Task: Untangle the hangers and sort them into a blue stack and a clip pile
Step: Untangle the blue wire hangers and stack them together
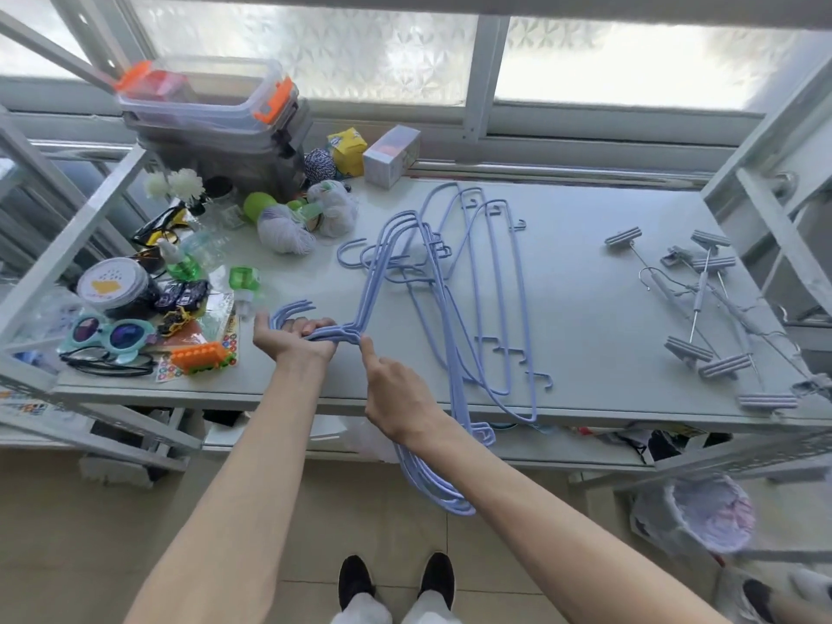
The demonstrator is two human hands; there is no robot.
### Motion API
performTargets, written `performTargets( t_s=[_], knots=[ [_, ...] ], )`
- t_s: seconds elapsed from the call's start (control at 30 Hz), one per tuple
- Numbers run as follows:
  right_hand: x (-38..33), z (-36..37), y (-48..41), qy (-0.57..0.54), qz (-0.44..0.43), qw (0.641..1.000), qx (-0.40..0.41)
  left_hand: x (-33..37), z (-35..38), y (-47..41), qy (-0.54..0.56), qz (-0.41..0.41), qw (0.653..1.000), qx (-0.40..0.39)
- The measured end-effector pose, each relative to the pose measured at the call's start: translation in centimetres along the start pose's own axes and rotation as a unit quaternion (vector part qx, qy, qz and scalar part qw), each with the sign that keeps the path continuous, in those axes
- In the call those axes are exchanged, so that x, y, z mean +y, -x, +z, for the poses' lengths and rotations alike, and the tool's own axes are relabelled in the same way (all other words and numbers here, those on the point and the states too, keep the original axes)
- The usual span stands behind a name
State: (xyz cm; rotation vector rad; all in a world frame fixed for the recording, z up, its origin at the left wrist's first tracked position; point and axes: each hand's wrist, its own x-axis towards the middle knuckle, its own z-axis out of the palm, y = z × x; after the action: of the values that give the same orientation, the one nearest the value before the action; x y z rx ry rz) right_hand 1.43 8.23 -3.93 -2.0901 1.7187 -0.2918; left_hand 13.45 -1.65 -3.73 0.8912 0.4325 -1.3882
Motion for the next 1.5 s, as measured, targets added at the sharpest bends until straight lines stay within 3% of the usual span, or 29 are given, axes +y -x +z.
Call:
performTargets(
  t_s=[0.2, 0.4, 0.57, 0.63, 0.73, 0.83, 1.1, 1.27, 1.5],
  knots=[
    [1.2, -1.2, 0.1, -0.010, -0.007, 1.000, 0.015, 0.0, 0.1, 0.6, 0.015, 0.007, 0.998, 0.065],
    [5.3, -3.8, 0.3, -0.115, 0.016, 0.968, 0.220, 0.8, 0.6, 1.0, 0.041, 0.012, 0.995, 0.093],
    [7.2, -5.8, -0.1, -0.190, 0.125, 0.901, 0.369, 1.3, 0.9, 1.5, 0.026, 0.022, 0.992, 0.122],
    [8.6, -5.9, -0.2, -0.181, 0.201, 0.895, 0.355, 1.6, 0.9, 1.5, 0.042, 0.022, 0.990, 0.131],
    [10.9, -5.4, 0.4, -0.081, 0.340, 0.916, 0.195, 2.3, 0.8, 1.2, 0.058, 0.010, 0.990, 0.127],
    [11.6, -5.0, 1.1, -0.036, 0.380, 0.917, 0.115, 2.8, 0.8, 0.9, 0.058, 0.006, 0.991, 0.121],
    [11.6, -5.3, 0.4, -0.079, 0.377, 0.907, 0.170, 3.5, 0.8, 0.6, 0.030, 0.024, 0.994, 0.106],
    [12.8, -6.1, 0.8, -0.193, 0.370, 0.892, 0.172, 3.6, 1.1, 1.0, 0.044, 0.024, 0.995, 0.086],
    [13.3, -6.4, 1.5, -0.177, 0.359, 0.887, 0.230, 3.2, 1.3, 0.8, 0.036, 0.024, 0.995, 0.094]
  ],
)
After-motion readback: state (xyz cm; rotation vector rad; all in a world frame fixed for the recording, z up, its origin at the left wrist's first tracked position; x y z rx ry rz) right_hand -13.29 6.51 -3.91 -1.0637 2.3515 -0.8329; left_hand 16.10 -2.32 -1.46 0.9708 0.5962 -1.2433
